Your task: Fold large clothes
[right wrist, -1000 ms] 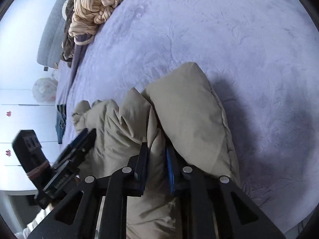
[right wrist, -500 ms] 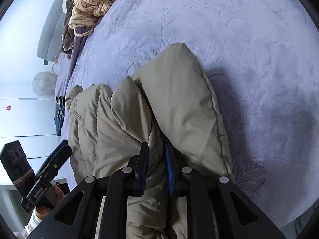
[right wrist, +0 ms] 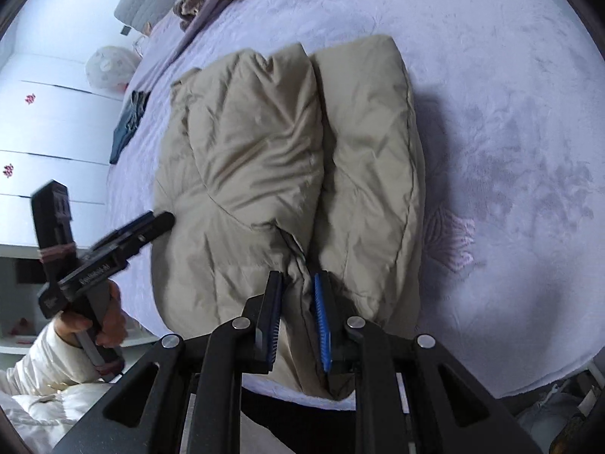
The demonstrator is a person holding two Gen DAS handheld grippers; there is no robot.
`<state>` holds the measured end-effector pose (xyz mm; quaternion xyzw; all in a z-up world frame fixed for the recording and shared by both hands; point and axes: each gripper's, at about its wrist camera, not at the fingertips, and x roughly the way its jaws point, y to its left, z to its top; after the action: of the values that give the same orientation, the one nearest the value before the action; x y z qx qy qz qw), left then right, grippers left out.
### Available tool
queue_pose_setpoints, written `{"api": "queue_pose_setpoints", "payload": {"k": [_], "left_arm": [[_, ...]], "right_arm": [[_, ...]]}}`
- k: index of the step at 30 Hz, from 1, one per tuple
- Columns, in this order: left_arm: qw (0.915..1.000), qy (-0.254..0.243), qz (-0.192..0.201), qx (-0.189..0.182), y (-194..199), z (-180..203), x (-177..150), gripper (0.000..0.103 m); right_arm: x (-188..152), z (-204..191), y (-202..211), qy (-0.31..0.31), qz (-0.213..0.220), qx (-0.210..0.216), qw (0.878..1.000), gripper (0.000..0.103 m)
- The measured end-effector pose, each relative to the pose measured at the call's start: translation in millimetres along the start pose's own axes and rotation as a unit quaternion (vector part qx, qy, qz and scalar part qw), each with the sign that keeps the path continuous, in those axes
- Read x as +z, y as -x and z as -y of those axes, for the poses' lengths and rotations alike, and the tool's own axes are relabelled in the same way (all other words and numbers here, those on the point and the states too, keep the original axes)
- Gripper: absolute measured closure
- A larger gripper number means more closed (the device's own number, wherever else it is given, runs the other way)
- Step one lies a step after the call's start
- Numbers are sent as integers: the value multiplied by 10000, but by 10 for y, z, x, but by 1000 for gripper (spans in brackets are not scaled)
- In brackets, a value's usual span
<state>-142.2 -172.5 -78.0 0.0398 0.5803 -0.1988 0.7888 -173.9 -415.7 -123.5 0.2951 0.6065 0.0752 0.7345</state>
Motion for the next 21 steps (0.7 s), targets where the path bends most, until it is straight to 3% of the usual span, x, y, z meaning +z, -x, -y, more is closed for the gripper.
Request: {"api": "queue_pose_setpoints", "payload": {"k": [7, 10, 17, 21], "left_arm": [[9999, 77, -57, 44, 106, -33, -134, 16], [9999, 111, -16, 92, 129, -83, -186, 2], [9998, 205, -9, 25, 171, -211, -325, 2], [9999, 153, -26, 35, 215, -271, -384, 2]], "right_arm": [[-106, 115, -175, -299, -205, -32, 9993, 84], [-97, 86, -176, -279, -195, -148, 9993, 83], [-170, 4, -188, -521, -36, -306, 9982, 81], [-199, -104, -120, -570, 141, -370, 9976, 63]]}}
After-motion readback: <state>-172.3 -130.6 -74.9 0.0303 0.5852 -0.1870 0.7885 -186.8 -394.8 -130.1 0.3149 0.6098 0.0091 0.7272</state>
